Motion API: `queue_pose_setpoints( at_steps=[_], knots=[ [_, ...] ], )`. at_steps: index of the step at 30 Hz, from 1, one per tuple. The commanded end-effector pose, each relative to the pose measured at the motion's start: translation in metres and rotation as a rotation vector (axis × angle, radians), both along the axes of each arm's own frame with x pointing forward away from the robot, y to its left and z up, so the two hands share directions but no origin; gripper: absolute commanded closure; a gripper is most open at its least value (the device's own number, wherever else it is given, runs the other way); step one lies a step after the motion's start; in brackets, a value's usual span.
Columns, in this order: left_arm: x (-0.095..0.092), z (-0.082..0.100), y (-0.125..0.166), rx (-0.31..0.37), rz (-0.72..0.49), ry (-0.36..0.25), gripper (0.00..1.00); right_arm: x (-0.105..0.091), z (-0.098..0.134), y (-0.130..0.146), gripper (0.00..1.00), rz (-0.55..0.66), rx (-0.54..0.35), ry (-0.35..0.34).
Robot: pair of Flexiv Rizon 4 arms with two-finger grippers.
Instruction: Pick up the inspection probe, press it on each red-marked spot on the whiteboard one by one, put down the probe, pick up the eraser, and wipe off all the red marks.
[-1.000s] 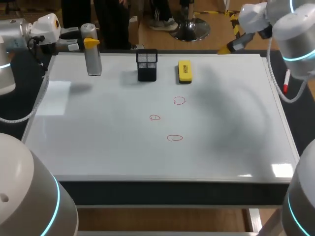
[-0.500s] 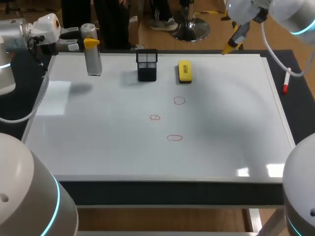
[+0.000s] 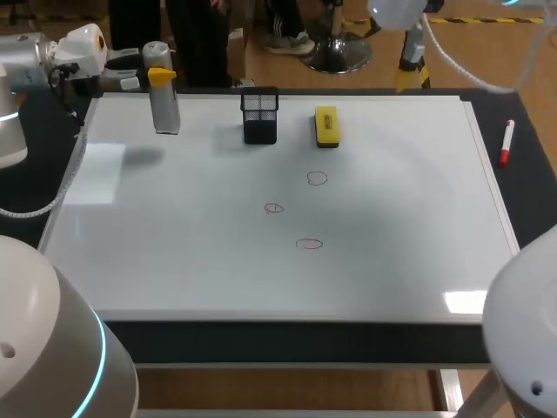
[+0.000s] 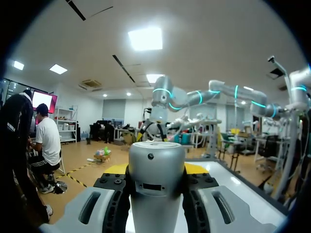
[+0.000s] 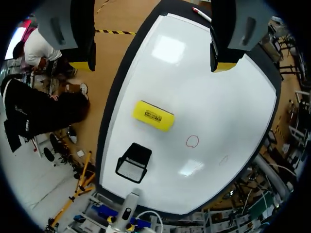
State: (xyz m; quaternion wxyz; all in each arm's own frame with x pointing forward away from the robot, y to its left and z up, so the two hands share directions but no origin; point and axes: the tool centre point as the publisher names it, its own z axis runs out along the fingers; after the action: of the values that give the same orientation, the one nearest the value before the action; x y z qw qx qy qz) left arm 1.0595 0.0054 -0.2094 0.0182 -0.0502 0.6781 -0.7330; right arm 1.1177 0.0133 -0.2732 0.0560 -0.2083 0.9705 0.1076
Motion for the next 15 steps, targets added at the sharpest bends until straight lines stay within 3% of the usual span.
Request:
queue_pose_setpoints(
  at_steps=[1,10,15],
  knots=[
    [0.0,0.001,0.0,0.001,0.0,0.0,1.0,0.002,0.005,0.004,0.0,0.25,-0.456,0.354],
    [0.0,0.001,0.0,0.001,0.0,0.0,1.0,0.002,0.005,0.004,0.0,0.25,-0.456,0.354],
    [0.0,0.001,0.0,0.001,0.0,0.0,1.0,0.0,-0.021,0.006,0.0,0.356,-0.393,0.32]
  ],
)
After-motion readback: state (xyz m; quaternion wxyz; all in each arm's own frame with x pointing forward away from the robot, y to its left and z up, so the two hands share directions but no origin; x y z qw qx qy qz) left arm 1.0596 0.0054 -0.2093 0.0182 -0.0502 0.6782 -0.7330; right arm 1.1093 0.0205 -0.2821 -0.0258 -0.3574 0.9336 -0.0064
